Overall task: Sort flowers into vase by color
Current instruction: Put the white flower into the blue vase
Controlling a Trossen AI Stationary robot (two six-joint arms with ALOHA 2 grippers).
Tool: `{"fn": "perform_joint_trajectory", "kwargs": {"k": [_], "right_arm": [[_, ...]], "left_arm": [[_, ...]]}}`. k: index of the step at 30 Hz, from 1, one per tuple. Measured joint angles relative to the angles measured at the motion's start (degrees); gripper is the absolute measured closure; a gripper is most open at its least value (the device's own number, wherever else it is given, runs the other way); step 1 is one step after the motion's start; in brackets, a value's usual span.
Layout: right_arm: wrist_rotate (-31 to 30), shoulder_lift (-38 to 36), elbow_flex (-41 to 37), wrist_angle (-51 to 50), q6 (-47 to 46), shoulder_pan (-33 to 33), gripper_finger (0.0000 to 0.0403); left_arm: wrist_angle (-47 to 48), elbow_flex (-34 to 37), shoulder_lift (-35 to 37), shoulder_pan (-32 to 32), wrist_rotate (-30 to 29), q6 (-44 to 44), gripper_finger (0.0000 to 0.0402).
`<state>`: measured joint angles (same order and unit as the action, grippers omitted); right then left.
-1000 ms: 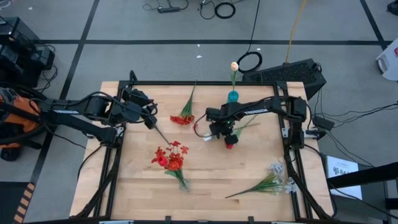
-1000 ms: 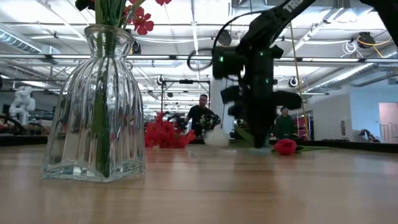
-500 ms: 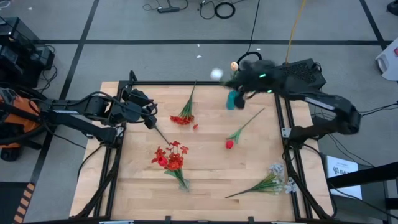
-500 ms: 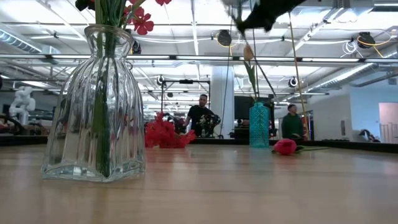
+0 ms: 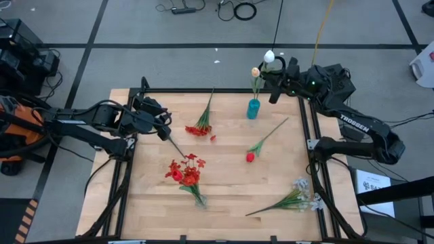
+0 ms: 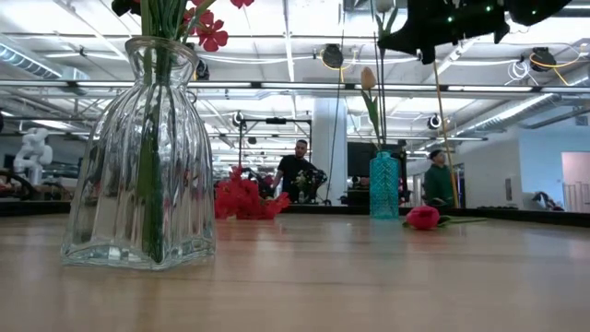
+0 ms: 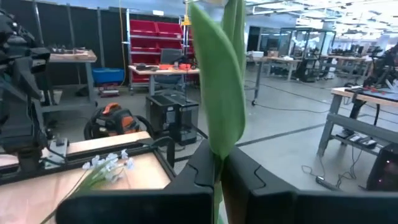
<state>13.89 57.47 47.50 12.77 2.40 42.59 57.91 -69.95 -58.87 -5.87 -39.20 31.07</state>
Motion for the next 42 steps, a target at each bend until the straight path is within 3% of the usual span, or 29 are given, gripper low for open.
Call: {"fn": "perform_joint_trajectory", "kwargs": {"k": [9,18,26,35,42], "right_arm": [[2.89,2.85,-2.81,4.73,-0.92,3.18,0.0403],[4.66,6.46,-10.93,13.89,-2.18,3.60,0.0400],[4.51,6.71,-12.54,13.38,-5.22,3.60,0.0345],[4.50,5.35,-9.66,-2.18,-1.64,3.48,0.0267],[1.81,0.11,-2.31,-20.31,7.88,3.45,0.0238]], "left_arm": [[-0.02,0.00,-0.02,0.02,-0.02,0.02,0.0286],[-0.47,0.00,0.00,0.02,-0.02,0.01,0.0286],[-0.42,0.00,0.00,0.00,-0.04,-0.39,0.0286],[-0.42,0.00,-0.01,0.00,-0.04,-0.33,0.0286],[-0.42,0.00,0.00,0.01,-0.04,-0.31,0.0286]]}}
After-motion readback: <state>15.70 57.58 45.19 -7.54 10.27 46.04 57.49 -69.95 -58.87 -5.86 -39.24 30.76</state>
